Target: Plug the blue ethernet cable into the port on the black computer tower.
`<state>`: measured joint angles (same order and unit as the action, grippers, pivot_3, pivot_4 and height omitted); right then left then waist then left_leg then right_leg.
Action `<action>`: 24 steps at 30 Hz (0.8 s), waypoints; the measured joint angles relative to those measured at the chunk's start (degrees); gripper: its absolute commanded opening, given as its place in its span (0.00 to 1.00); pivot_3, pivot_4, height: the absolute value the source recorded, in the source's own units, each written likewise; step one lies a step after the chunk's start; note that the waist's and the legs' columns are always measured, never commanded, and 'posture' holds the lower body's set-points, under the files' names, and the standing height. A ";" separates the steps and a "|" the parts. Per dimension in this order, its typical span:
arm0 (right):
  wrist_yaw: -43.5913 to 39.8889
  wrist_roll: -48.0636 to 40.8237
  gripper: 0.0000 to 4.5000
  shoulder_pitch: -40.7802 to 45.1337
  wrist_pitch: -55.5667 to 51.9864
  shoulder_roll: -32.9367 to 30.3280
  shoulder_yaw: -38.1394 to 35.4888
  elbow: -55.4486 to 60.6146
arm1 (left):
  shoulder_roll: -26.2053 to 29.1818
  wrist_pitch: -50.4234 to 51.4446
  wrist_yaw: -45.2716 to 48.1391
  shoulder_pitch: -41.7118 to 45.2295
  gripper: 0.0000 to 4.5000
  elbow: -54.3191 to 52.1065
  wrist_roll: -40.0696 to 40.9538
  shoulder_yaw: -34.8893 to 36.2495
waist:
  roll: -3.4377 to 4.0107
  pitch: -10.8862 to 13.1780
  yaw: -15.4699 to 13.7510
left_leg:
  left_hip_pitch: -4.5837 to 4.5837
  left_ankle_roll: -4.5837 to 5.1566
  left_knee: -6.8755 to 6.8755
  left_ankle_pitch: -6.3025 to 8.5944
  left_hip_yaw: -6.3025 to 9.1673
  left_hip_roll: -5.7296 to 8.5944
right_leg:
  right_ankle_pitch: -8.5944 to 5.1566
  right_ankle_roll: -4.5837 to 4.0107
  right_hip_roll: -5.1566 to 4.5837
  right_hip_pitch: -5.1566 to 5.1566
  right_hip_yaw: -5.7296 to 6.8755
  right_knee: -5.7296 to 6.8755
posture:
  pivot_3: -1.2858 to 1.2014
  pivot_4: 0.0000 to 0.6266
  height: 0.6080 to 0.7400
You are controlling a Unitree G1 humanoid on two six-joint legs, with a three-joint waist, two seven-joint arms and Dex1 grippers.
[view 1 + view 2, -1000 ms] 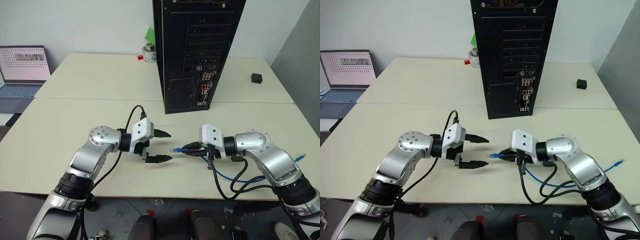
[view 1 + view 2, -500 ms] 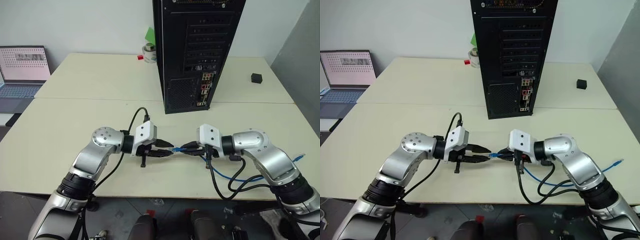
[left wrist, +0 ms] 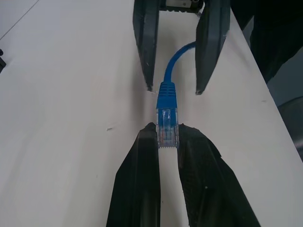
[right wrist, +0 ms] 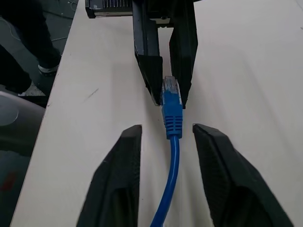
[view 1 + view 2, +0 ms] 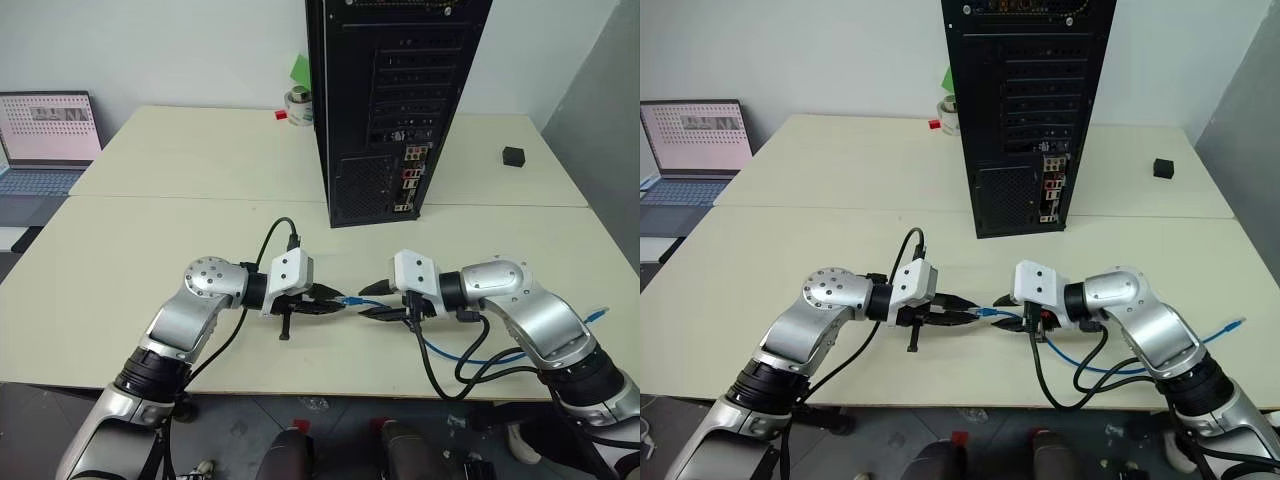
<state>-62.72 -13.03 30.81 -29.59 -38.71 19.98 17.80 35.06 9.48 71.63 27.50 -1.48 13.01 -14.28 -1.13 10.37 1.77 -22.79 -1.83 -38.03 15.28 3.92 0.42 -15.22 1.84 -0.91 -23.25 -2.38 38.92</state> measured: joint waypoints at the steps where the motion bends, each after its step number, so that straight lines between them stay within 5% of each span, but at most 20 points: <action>1: -0.25 -0.20 0.62 0.05 -0.03 -0.29 -0.43 -0.01 | -0.01 -0.53 0.01 -0.09 0.06 0.00 -0.10 0.00 | 0.00 0.00 -0.01 | 0.00 0.00 0.00 0.00 0.00 0.00 | 0.00 0.00 -0.01 0.00 0.00 0.00 | 0.52 0.24 1.00; 5: 0.30 -7.65 0.78 0.26 -7.37 -0.53 -8.28 0.41 | -0.87 -8.11 -1.35 -1.40 0.06 0.86 -2.10 0.02 | 0.00 0.00 -0.02 | 0.00 0.00 0.00 0.00 0.02 -0.01 | 0.01 -0.01 -0.13 0.00 0.01 0.00 | 0.52 0.24 1.00; 18: 11.44 -26.12 0.78 -3.36 -27.70 7.29 -18.44 4.48 | -2.95 -61.43 -21.67 -0.78 0.06 18.55 -21.13 2.14 | 0.00 -0.01 -0.14 | -0.02 0.01 0.02 0.00 0.01 0.03 | 0.01 -0.01 -0.24 0.00 0.02 0.00 | 0.52 0.24 1.00; 24: 14.93 -26.49 0.78 -3.35 -27.72 11.53 -16.66 3.20 | -2.95 -71.11 -30.01 1.53 0.06 23.51 -27.17 3.50 | 0.01 -0.01 -0.09 | -0.02 0.01 0.02 0.00 0.02 0.04 | 0.01 -0.01 -0.14 -0.01 0.04 0.03 | 0.52 0.24 1.00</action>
<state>-47.79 -39.52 27.46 -57.31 -27.18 3.32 21.01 32.11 -61.63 41.62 29.04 22.03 -14.16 -10.78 -1.12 10.36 1.69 -22.81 -1.82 -38.02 15.28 3.94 0.46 -15.21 1.83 -1.06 -23.26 -2.34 38.94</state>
